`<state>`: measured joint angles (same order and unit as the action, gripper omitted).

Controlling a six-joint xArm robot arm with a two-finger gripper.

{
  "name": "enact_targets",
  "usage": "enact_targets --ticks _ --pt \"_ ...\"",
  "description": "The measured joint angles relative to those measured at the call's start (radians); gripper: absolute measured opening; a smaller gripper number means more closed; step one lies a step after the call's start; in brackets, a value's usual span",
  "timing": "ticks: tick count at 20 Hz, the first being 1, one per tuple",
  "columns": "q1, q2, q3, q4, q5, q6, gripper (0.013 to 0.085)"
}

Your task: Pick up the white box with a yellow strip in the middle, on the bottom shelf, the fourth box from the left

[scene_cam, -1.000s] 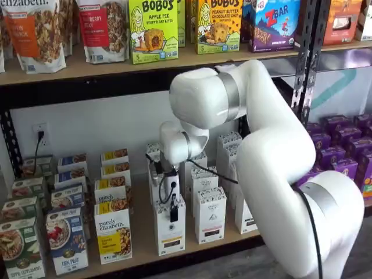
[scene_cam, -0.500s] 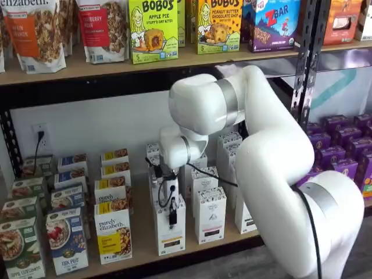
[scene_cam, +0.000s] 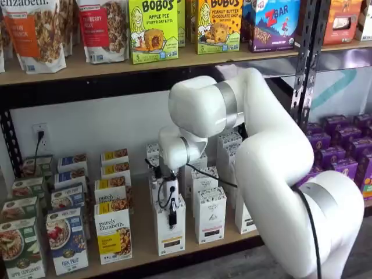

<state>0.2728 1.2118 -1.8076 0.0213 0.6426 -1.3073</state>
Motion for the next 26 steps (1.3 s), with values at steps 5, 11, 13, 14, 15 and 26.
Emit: enact_targets --ticks 5,11,13,14,15,26 --pt "0.001 0.001 0.001 0.0 -0.004 0.001 0.065" --pt "0.002 -0.004 0.007 0.001 -0.002 0.001 0.049" --pt "0.002 -0.01 0.018 -0.001 -0.013 0.003 0.049" --pt "0.002 -0.014 0.026 -0.006 -0.021 0.007 0.049" --pt "0.003 -0.019 0.034 -0.009 -0.027 0.01 0.049" --pt "0.028 -0.137 0.23 -0.094 -0.088 0.107 0.049"
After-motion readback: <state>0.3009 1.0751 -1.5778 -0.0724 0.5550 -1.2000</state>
